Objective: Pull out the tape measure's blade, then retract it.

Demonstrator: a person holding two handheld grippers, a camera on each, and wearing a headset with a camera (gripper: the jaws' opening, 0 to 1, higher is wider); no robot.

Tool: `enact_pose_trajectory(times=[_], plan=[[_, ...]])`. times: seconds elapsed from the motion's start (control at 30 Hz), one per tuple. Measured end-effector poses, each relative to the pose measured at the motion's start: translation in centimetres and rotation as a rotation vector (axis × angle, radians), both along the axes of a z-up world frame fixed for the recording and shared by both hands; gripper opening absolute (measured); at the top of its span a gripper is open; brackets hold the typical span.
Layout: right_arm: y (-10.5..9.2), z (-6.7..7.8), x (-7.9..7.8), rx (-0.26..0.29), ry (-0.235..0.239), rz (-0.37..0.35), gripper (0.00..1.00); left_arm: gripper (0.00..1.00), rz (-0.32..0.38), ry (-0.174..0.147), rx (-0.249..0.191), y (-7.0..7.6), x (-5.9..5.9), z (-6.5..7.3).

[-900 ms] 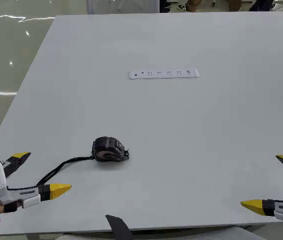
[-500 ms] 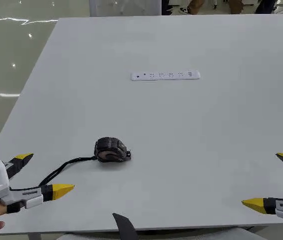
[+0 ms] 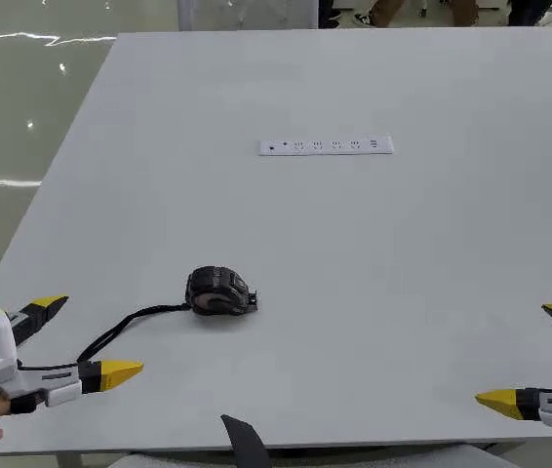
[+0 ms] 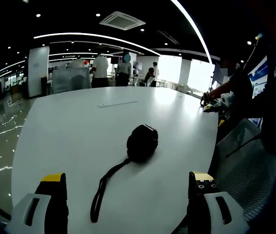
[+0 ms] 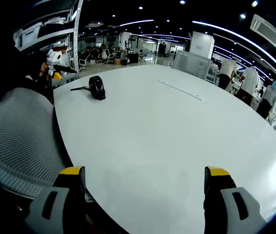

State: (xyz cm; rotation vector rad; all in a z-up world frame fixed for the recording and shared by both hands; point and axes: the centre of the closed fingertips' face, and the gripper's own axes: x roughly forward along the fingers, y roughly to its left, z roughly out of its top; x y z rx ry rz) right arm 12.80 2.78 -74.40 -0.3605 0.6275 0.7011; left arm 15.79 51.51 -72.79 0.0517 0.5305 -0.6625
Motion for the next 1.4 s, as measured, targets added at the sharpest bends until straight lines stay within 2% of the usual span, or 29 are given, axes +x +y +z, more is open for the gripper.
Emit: enact_pose_trajectory(times=[0.07, 0.13, 0.17, 0.2, 0.23, 0.27, 0.3, 0.4, 0.43, 0.47, 0.53, 0.6, 0.7, 0.77, 0.87, 0.9, 0.93, 0.97, 1.07, 1.2, 1.23, 1.4], plan=[[0.3, 0.1, 0.0, 0.0, 0.001, 0.01, 1.0, 1.0, -0.006, 0.017, -0.011, -0.1, 0.2, 0.1], [0.7, 0.3, 0.1, 0.001, 0.007, 0.034, 1.0, 0.98, -0.001, 0.06, 0.0, -0.2, 0.5, -0.2], [0.9, 0.4, 0.3, -0.001, 0.006, 0.043, 1.0, 0.95, -0.003, 0.078, 0.005, -0.2, 0.6, -0.3], [1.2, 0.5, 0.6, 0.007, 0.013, 0.053, 0.99, 0.89, -0.037, 0.098, -0.003, -0.7, 0.5, -0.3], [1.5, 0.6, 0.7, 0.022, 0.03, 0.058, 0.98, 0.83, -0.07, 0.09, 0.003, -1.1, 0.6, -0.2], [1.9, 0.6, 0.8, 0.034, 0.047, 0.063, 0.97, 0.82, -0.073, 0.077, 0.025, -1.2, 0.9, -0.1], [2.2, 0.7, 1.2, 0.029, 0.042, 0.071, 0.99, 0.86, -0.103, 0.052, 0.039, -1.8, 1.3, 0.1], [3.3, 0.9, 1.8, 0.017, 0.033, 0.11, 1.0, 0.99, -0.143, 0.066, 0.051, -2.9, 1.6, 0.2], [3.9, 1.0, 2.1, 0.017, 0.032, 0.124, 1.0, 0.99, -0.187, 0.089, 0.064, -3.4, 1.4, 0.0], [4.2, 1.1, 2.3, 0.017, 0.029, 0.134, 1.0, 1.0, -0.199, 0.084, 0.068, -3.7, 1.6, 0.1], [5.0, 1.4, 2.9, 0.02, 0.018, 0.151, 1.0, 1.0, -0.252, 0.069, 0.118, -4.2, 2.0, 0.0], [5.7, 1.7, 3.4, 0.024, 0.009, 0.172, 1.0, 1.0, -0.302, 0.069, 0.168, -4.6, 2.3, -0.1], [6.4, 1.9, 4.0, 0.022, 0.001, 0.196, 1.0, 1.0, -0.339, 0.063, 0.176, -5.4, 3.2, 0.4], [7.0, 2.0, 4.4, 0.015, -0.002, 0.213, 1.0, 1.0, -0.368, 0.056, 0.197, -5.8, 3.8, 0.6], [7.8, 2.0, 4.9, 0.012, -0.006, 0.235, 1.0, 1.0, -0.411, 0.069, 0.222, -6.6, 4.4, 0.7], [8.0, 2.0, 5.0, 0.013, -0.005, 0.242, 1.0, 1.0, -0.431, 0.073, 0.236, -6.8, 4.5, 0.5], [8.5, 1.9, 5.1, 0.013, 0.002, 0.256, 1.0, 1.0, -0.477, 0.064, 0.271, -7.0, 4.7, 0.3], [8.7, 1.8, 5.1, 0.009, 0.003, 0.265, 1.0, 0.99, -0.51, 0.073, 0.299, -7.1, 4.6, 0.0], [9.4, 1.7, 5.6, -0.002, -0.004, 0.295, 1.0, 0.96, -0.561, 0.086, 0.31, -8.1, 4.8, 0.0], [10.5, 1.5, 6.2, -0.01, 0.004, 0.327, 1.0, 0.96, -0.634, 0.087, 0.373, -8.7, 5.6, -0.5], [10.8, 1.4, 6.3, -0.012, 0.005, 0.332, 1.0, 0.96, -0.64, 0.1, 0.381, -8.8, 5.7, -0.7], [12.7, 0.7, 6.8, -0.023, 0.012, 0.384, 1.0, 0.95, -0.691, 0.104, 0.423, -10.0, 6.6, -1.2]])
